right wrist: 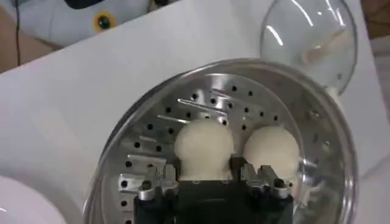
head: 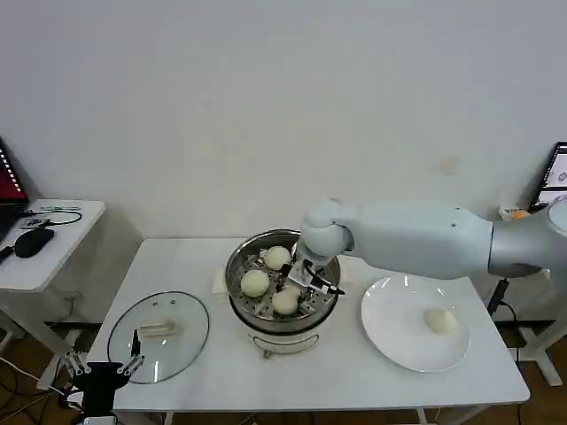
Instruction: Take steamed baozi put them in steamer then cover it.
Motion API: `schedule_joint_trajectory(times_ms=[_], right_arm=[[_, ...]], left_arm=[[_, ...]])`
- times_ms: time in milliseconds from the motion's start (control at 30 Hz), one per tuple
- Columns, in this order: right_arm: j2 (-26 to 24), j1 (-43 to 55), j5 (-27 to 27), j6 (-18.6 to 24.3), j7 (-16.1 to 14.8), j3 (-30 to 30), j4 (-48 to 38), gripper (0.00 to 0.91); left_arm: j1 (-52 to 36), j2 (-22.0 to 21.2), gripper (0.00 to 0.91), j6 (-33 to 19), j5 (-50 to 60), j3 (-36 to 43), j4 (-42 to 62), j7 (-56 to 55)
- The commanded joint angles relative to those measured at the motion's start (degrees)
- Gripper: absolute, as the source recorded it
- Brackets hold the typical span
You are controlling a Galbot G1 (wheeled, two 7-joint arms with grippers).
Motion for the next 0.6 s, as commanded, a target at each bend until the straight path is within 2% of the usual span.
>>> schedule_joint_trajectory(times_ms=[33,67,367,600], right_arm=[[0.64,-0.22,-1.31,2.03,-0.57,-0.54,-0.14,0.867],[0.64,-0.14,-1.25,2.24,-0.52,-0.55,-0.16,0.907],[0.16,1.24,-0.98,2.59,-0.39,0.33,-0.93,0.907],[-2.74,4.08,1.84,-1.02,-0.84,2.23,-0.77,0.907]], left_arm=[[0.03,-0.03,0.907,0.02,0.07,-0.03,-0.01,-0.03],[0.02,-0.02,0.907,0.02,0.06,-0.04,-0.01,-0.03],[-0.04,0.14,0.907,0.00,0.04,0.18,0.06,-0.11],[-0.52,0.59,0.907,0.06,0.02,0.60,0.10,-0.05]])
